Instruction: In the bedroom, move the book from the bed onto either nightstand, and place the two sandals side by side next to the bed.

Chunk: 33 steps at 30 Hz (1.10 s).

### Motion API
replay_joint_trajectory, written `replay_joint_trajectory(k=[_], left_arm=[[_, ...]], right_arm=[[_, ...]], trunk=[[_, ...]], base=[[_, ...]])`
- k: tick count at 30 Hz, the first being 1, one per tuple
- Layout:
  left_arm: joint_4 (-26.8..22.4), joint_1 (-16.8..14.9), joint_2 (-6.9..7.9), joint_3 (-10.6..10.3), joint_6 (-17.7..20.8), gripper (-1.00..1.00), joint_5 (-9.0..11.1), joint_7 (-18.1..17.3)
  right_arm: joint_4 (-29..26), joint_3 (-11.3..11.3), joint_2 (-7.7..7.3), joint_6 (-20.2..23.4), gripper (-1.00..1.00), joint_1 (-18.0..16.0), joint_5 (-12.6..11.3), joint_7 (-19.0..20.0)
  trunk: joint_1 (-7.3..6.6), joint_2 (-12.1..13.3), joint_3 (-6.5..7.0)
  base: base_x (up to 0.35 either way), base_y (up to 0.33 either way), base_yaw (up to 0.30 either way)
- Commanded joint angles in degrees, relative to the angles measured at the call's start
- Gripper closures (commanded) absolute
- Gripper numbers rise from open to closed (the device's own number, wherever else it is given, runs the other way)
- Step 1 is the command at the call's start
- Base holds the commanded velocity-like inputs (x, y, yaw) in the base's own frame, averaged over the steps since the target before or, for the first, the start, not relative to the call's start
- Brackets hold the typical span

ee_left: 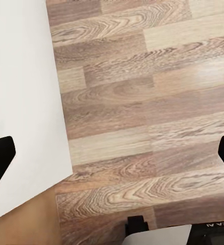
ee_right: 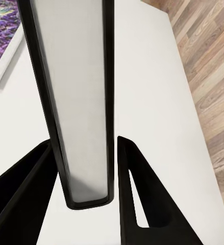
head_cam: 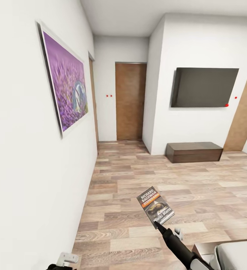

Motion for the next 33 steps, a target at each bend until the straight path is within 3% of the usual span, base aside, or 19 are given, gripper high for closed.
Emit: replay_joint_trajectory(k=[1, 16, 33], left_arm=[[-0.1, 0.0, -0.01, 0.2, 0.3, -1.0, -0.6, -0.3], [-0.1, 0.0, -0.04, 0.2, 0.3, -1.0, -0.6, -0.3], [-0.2, 0.0, 0.0, 0.2, 0.2, -1.0, -0.6, -0.3]], right_arm=[[0.0, 0.3, -0.02, 0.6, 1.0, 0.0, -0.6, 0.2], [0.0, 0.3, 0.02, 0.6, 1.0, 0.0, -0.6, 0.2], [0.0, 0.3, 0.02, 0.5, 1.0, 0.0, -0.6, 0.1]], trunk=[[0.03, 0.0, -0.02], [0.03, 0.0, -0.02], [0.03, 0.0, -0.02]], base=[[0.107, 0.0, -0.076], [0.163, 0.003, -0.019], [0.025, 0.069, 0.0]])
